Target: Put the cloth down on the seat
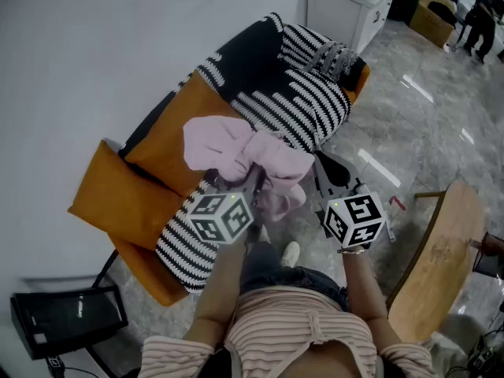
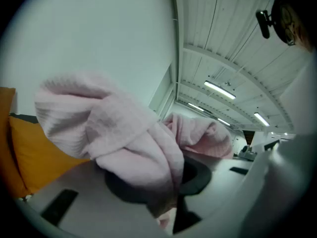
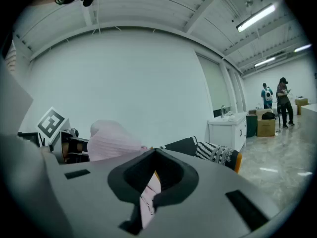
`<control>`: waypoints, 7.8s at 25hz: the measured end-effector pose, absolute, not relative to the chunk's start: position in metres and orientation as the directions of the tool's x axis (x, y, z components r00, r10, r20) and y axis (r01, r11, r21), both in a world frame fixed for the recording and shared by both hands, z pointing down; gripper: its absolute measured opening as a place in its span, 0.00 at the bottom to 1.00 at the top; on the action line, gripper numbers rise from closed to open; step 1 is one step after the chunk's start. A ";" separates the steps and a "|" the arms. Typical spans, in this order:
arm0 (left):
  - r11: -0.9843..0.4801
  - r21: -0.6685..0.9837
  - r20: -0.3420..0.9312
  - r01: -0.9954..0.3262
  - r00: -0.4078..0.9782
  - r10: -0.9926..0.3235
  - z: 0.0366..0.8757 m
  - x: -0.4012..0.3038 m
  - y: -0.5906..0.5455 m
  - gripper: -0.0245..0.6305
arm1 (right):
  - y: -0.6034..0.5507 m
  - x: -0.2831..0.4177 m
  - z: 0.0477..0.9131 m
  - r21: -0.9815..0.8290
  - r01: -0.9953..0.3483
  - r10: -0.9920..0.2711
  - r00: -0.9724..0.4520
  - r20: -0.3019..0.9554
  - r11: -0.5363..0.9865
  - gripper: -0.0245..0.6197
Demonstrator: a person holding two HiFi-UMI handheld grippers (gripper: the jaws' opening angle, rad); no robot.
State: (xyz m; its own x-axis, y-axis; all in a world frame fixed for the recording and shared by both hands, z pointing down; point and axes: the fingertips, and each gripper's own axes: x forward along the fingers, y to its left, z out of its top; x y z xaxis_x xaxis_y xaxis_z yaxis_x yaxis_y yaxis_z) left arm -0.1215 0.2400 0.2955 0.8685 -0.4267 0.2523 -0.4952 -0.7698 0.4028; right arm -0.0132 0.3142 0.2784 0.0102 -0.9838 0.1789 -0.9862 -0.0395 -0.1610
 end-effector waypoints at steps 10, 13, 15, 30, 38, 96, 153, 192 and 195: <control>-0.777 0.395 0.258 -0.490 0.871 -0.419 0.295 -0.124 0.243 0.21 | 0.319 -0.017 0.286 -0.157 -0.986 -0.981 0.016 0.196 -0.047 0.05; -0.772 0.400 0.261 -0.495 0.868 -0.422 0.297 -0.127 0.244 0.21 | 0.321 -0.018 0.288 -0.151 -0.988 -0.980 0.015 0.197 -0.045 0.05; -0.767 0.406 0.261 -0.497 0.867 -0.424 0.298 -0.125 0.243 0.22 | 0.321 -0.015 0.289 -0.153 -0.987 -0.980 0.008 0.201 -0.040 0.05; -0.746 0.414 0.268 -0.522 0.853 -0.448 0.303 -0.115 0.231 0.22 | 0.320 0.008 0.301 -0.186 -0.981 -0.977 0.020 0.213 -0.060 0.05; -0.733 0.414 0.285 -0.539 0.842 -0.459 0.309 -0.098 0.201 0.22 | 0.298 0.035 0.312 -0.203 -0.975 -0.971 0.036 0.238 -0.086 0.05; -0.284 0.595 0.447 -0.752 0.604 -0.660 0.507 0.029 -0.241 0.22 | -0.165 0.160 0.459 -0.174 -0.948 -0.758 -0.318 0.569 0.268 0.05; -0.075 0.427 0.705 -0.901 0.384 -0.596 0.710 0.020 -0.350 0.25 | -0.284 0.098 0.670 -0.193 -0.838 -0.402 -0.432 0.807 0.511 0.05; -0.003 0.414 0.729 -0.910 0.334 -0.598 0.670 0.004 -0.303 0.45 | -0.264 0.100 0.628 -0.180 -0.870 -0.490 -0.417 0.765 0.459 0.05; -0.010 0.426 0.718 -0.905 0.345 -0.605 0.665 0.002 -0.297 0.45 | -0.263 0.097 0.622 -0.180 -0.871 -0.500 -0.420 0.758 0.458 0.05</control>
State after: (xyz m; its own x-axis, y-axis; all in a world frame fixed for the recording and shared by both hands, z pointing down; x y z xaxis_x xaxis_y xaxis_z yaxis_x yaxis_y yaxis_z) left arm 0.0016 -0.2970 0.6645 0.3449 -0.6048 0.7178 -0.9046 -0.0100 0.4262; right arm 0.0967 -0.2626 0.6221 -0.4196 -0.4997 0.7578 -0.8706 0.4577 -0.1802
